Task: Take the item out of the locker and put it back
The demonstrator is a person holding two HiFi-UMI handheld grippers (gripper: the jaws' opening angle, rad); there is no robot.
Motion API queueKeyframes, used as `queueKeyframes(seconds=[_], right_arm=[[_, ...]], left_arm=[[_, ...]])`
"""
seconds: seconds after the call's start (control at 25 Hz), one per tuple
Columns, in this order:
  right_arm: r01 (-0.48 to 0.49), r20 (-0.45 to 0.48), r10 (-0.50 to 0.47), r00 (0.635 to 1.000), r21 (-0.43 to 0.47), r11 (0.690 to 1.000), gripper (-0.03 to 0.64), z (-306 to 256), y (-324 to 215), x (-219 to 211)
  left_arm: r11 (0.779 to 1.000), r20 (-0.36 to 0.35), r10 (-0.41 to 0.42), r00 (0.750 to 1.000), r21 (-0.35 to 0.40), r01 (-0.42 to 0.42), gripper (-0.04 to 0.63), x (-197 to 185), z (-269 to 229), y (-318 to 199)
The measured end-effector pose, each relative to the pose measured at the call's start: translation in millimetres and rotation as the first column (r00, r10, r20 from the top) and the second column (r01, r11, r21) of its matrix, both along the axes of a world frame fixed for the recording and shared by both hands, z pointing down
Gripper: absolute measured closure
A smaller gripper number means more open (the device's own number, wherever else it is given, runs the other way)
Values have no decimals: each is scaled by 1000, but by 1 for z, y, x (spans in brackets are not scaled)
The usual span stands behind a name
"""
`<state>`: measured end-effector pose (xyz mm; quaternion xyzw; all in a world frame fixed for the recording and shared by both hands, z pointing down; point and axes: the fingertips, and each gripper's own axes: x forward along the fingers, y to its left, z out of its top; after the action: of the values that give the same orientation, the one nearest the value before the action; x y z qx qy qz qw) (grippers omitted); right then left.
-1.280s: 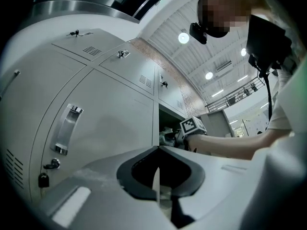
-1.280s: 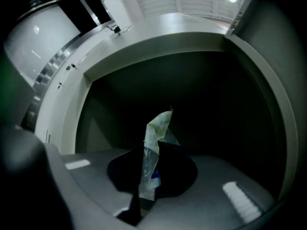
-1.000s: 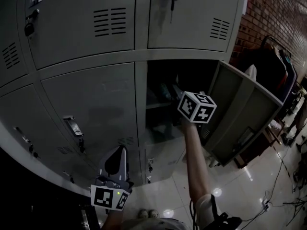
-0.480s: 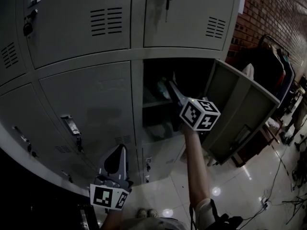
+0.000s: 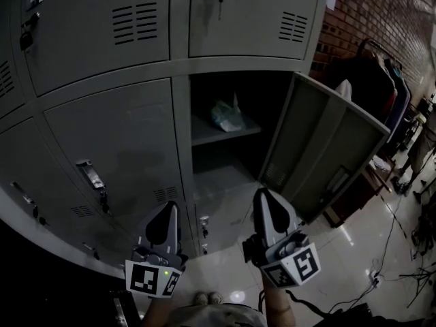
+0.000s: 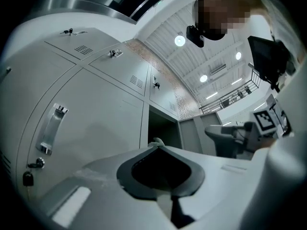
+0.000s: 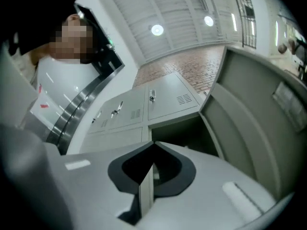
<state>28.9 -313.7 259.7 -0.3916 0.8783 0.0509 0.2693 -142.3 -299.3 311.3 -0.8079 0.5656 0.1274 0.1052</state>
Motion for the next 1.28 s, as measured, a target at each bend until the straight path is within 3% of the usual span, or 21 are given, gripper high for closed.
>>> queueKeyframes(seconds=[0.08,0.2,0.36,0.92,1.28], right_arm=[[-23,-14,22,1000,-66,998,615,39,14,2],[32,7,-31,999,-174,984,615,74,15,-4],[33,-45,-40,998,-157,987,615,73,20,-11],[136,-38,-146,989,-190,972,615,83,34,-12],[175,-25,-183,983,-191,966,615,86,104,-16]], left_arm=[[1000,-8,16,1000,-18,-16,590,3,9,1],[999,-15,34,999,-25,-34,589,8,15,3],[999,-11,44,999,-15,-44,589,11,11,4],[998,-31,39,999,-38,-40,589,24,25,9],[996,-47,49,998,-70,-52,589,27,46,72]])
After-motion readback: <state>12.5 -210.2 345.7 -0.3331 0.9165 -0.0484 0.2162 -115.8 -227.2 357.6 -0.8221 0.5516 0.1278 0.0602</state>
